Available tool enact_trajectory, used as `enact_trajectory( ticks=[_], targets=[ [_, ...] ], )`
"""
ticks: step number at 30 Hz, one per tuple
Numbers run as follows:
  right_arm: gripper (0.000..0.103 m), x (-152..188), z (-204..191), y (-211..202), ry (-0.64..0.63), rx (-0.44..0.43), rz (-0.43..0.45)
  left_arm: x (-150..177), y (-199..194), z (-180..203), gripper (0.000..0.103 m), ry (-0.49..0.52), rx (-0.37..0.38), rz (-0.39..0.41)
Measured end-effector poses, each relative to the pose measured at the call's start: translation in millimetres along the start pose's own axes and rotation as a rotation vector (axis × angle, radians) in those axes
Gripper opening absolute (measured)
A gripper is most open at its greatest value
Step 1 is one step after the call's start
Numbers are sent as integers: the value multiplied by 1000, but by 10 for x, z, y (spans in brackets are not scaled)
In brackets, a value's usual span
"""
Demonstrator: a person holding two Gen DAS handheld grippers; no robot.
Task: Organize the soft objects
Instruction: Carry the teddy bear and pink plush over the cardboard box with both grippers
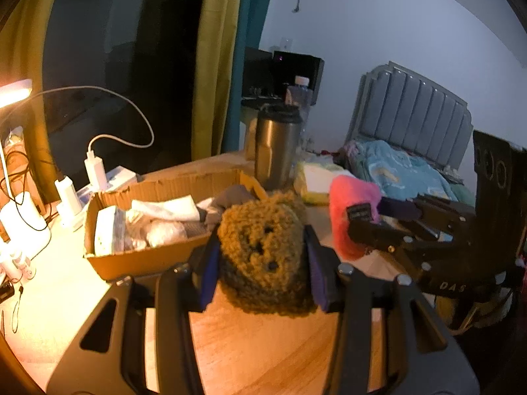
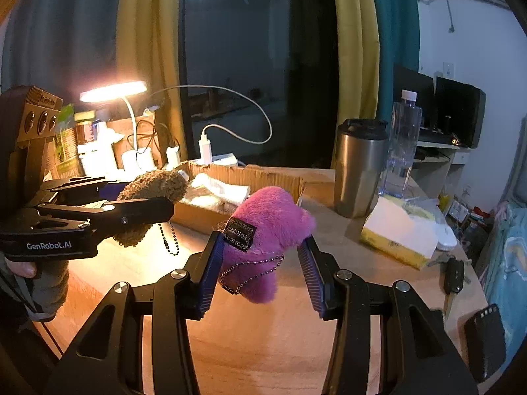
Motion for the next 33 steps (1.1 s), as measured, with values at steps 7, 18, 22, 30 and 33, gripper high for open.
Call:
enact_trajectory(
  ticks=[7, 18, 22, 30, 33],
  targets=[
    [49, -230, 80, 56, -1, 0, -6, -263, 37, -111, 47, -23, -17, 33],
    [49, -611, 193, 296, -12, -4, -17, -707, 203, -318, 47, -58, -20, 78],
    [49, -708, 232, 437, -17, -13, -32, -771, 311, -416, 47, -80, -29, 83],
    [49, -775, 242, 759, -14, -47, -63, -741, 629, -629, 47, -123, -35, 41],
    [49, -769, 235, 874, -4, -60, -73, -709, 704, -686, 47, -131, -36, 32]
  ],
)
Point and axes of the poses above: each gripper's, at about its wrist camera, not at the fingertips, and y roughly the way its jaws point, z to its right, x to its underside, the point moved 7 cm from there along y, roughly the way its jaws point, and after that the axes turned 1 degree about -z, right-handed, at the moved point
